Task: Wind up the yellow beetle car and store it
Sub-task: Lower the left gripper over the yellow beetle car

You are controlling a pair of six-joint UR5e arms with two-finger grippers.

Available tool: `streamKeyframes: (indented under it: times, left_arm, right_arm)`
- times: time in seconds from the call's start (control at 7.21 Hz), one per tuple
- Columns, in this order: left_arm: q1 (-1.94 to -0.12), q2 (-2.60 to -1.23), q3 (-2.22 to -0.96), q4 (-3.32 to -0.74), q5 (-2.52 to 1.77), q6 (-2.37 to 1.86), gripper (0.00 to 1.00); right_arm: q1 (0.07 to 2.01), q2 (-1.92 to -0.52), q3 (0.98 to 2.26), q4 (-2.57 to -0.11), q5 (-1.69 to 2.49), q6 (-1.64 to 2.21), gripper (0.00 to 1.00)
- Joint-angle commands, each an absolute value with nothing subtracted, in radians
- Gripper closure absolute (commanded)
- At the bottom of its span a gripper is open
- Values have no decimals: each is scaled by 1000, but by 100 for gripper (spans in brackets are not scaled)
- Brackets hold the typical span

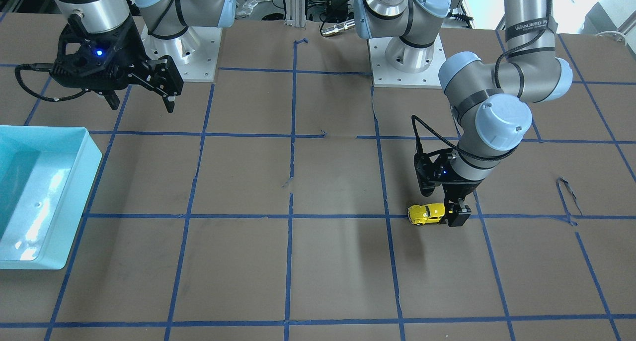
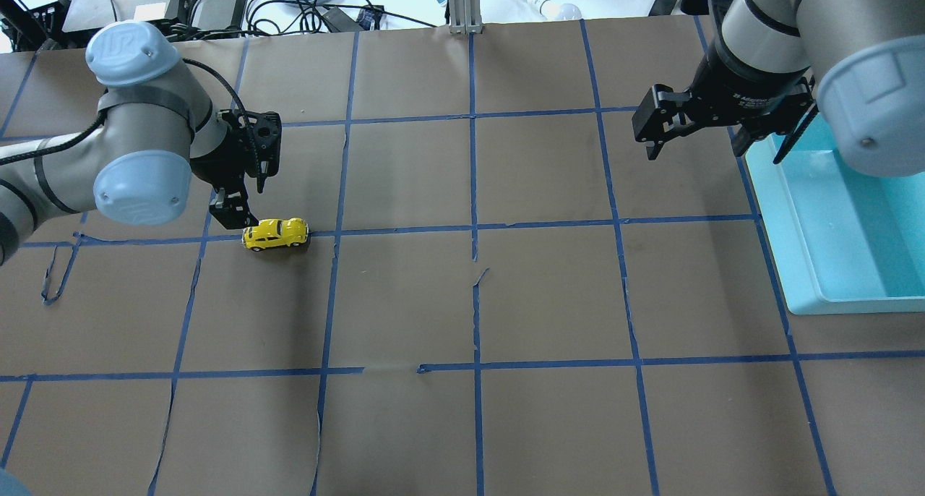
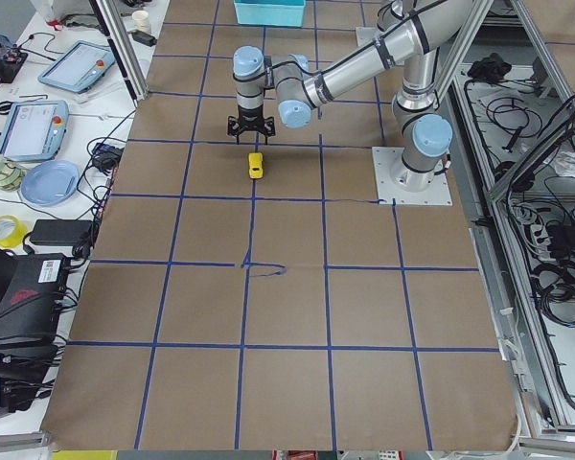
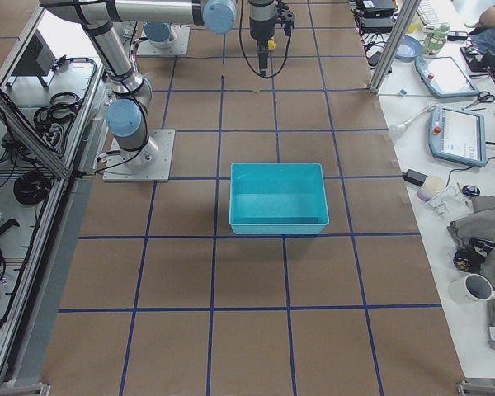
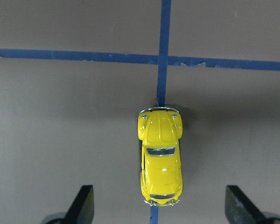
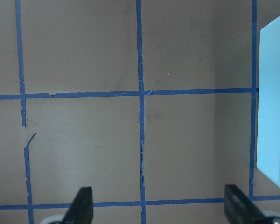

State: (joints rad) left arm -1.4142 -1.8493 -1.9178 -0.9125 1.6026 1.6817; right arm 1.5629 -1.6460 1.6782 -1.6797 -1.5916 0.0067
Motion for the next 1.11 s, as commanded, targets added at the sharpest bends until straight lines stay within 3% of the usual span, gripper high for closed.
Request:
streamKeyframes:
  times: [0.0,0.42,0.69,0.97]
  left_arm:
    - [-1399,-1897,-1927,-882,1603,1683,2]
    - [-1381,-1962,-1924,-861,1603,1683,7]
    - [-1382,-1971,-1924,-864,1595,1686,41]
    - [-1382,-1973,-1921,-867,1600,1695,58]
  right_arm:
    - [1562,-1646,1678,-1680,-1591,6,0]
    - [1562,-1646,1678,-1680,-1591,8,0]
    - [1562,-1646,1678,-1680,-1591,8,0]
    - [1563,-1646,1678,-1680,-1589,8,0]
